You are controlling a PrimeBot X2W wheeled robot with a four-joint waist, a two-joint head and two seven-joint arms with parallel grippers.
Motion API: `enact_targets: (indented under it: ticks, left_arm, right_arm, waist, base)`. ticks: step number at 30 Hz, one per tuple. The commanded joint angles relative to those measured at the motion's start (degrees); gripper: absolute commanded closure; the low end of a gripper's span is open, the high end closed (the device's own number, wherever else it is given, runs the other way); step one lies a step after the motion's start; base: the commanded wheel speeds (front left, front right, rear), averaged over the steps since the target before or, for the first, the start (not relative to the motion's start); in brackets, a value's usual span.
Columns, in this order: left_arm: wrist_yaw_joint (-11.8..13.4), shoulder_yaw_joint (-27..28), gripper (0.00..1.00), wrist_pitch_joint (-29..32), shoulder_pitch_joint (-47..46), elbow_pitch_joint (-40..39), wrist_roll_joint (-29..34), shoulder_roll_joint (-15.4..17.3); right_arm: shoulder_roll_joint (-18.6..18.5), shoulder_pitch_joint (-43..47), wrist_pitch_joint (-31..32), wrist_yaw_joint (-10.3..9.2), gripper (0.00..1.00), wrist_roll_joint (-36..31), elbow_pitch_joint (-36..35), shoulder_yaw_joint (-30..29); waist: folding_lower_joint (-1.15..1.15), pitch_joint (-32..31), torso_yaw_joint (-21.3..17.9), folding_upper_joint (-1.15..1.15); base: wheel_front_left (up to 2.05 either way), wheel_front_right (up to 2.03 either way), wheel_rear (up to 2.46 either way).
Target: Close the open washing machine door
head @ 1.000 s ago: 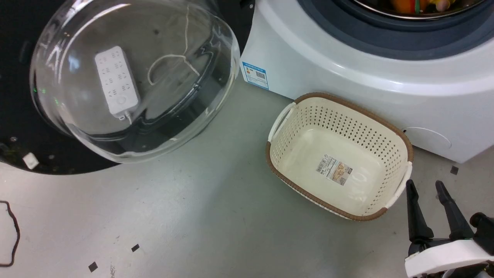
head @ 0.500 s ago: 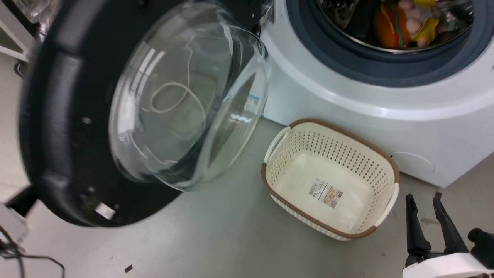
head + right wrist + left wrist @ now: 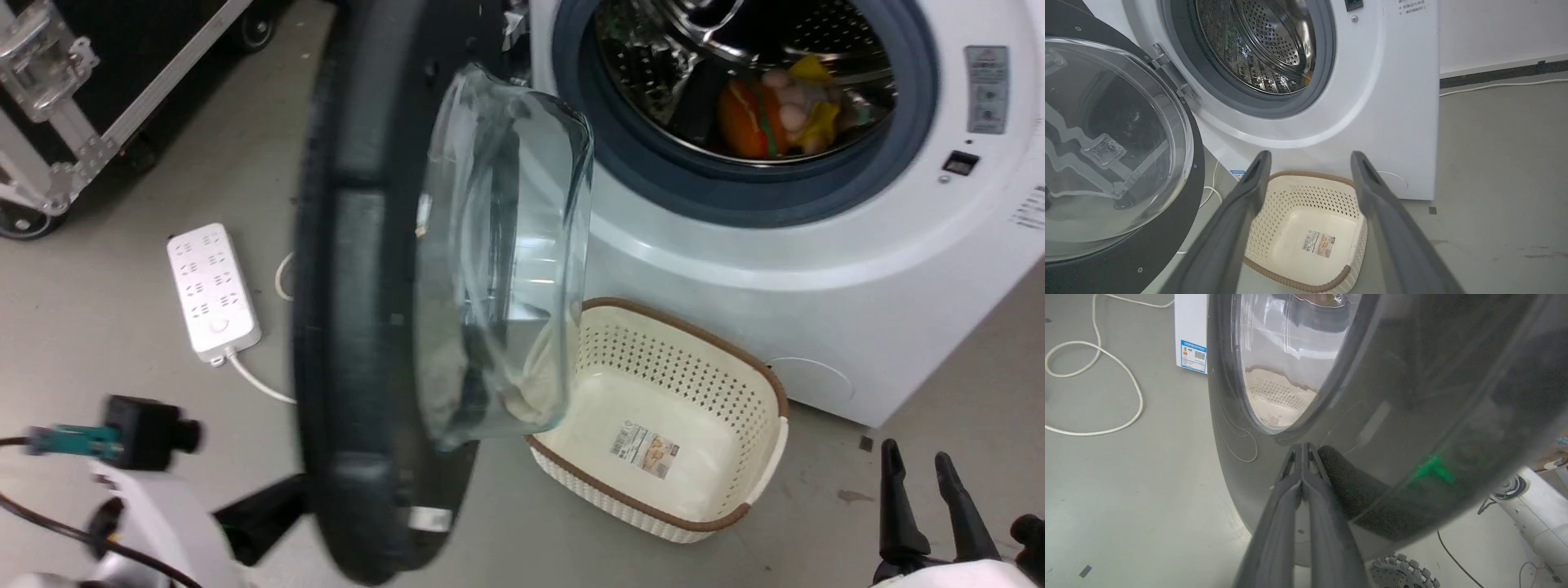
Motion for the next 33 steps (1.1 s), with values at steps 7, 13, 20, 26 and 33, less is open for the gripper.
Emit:
enact_targets:
  ticks: [7,13,20,26,33]
  left_arm:
    - [-0.3,-10.6,1.00,-2.2,-5.7,-3.9,4.6,-4.1]
    - [-0.3,-18.9,1.00,-6.6,-11.9,-0.1,8.2,-8.6]
    - [-0.3,-26.4,1.00,-12.2,-19.7,8.0,12.4,-12.6]
    - [-0.2,-28.9,1.00,-17.0,-26.4,17.6,17.9,-17.8]
    - [1.1,-28.1,1.00,-23.3,-34.2,28.0,23.1,-23.8]
  right_arm:
    - [0.0,0.2,-0.6,0.06,0.00,1.0,0.3,-1.5]
    - [0.0,0.1,-0.7,0.06,0.00,1.3,-0.7,-1.8]
    - [0.0,0.0,-0.7,0.06,0.00,1.9,-1.4,-1.4]
    - [0.0,-0.7,-0.7,0.06,0.00,2.6,-2.4,-0.6]
    - [0.0,-2.5,-0.7,0.06,0.00,4.4,-3.6,1.6]
  waist:
    - [0.00,-1.2,-4.1,0.00]
    - [0.00,-1.4,-9.0,0.00]
    - [0.00,-0.6,-15.4,0.00]
    - [0.00,1.0,-21.3,0.00]
    - [0.00,4.3,-28.0,0.00]
  base:
    - [0.00,0.00,0.00]
    - [0.00,0.00,0.00]
    - [0.00,0.00,0.00]
    - [0.00,0.00,0.00]
    - [0.00,0.00,0.00]
